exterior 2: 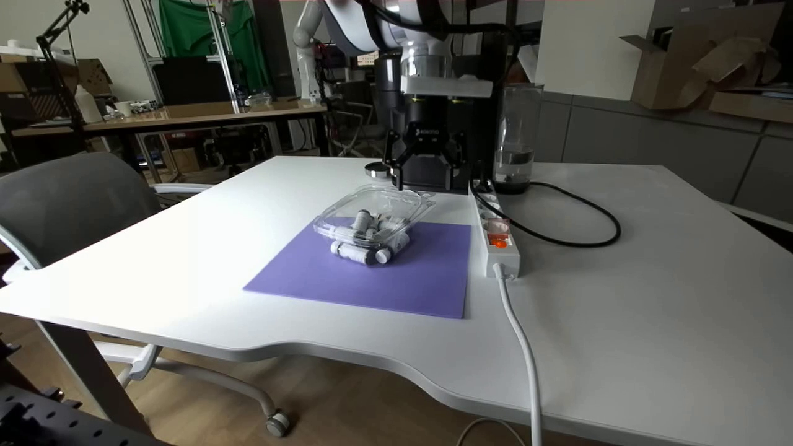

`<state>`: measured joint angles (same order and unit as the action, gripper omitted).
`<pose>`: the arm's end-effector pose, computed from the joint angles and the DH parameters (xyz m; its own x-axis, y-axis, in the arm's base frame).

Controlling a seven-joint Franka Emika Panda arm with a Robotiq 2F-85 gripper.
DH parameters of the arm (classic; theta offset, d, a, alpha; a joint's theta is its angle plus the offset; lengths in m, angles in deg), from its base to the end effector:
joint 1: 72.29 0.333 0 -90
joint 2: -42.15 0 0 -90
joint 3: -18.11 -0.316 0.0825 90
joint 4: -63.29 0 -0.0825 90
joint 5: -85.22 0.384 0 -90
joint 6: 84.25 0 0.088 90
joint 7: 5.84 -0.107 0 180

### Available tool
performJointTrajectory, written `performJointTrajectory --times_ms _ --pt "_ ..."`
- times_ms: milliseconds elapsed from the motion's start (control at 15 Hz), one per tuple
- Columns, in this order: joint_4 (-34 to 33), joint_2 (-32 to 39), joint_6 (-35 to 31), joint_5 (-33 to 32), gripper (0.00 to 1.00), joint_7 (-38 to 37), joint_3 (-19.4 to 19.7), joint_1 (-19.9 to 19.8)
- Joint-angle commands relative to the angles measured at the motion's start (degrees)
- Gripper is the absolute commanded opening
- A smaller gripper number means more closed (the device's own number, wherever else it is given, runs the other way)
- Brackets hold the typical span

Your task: Open the lid of the plastic container

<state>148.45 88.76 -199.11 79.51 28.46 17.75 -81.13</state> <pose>0.6725 -0.1069 0.1681 0.8326 0.4775 -0.2807 0.4673 -0.8776 -0.1071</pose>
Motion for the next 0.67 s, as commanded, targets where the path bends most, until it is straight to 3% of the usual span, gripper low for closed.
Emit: performJointTrajectory --times_ms 0,600 --pt "-5.34 2.99 5.08 0.16 1.0 2.12 -1.28 -0.82" --pt "-8.63 4.91 12.21 0.71 1.0 6.92 -2.5 -0.93"
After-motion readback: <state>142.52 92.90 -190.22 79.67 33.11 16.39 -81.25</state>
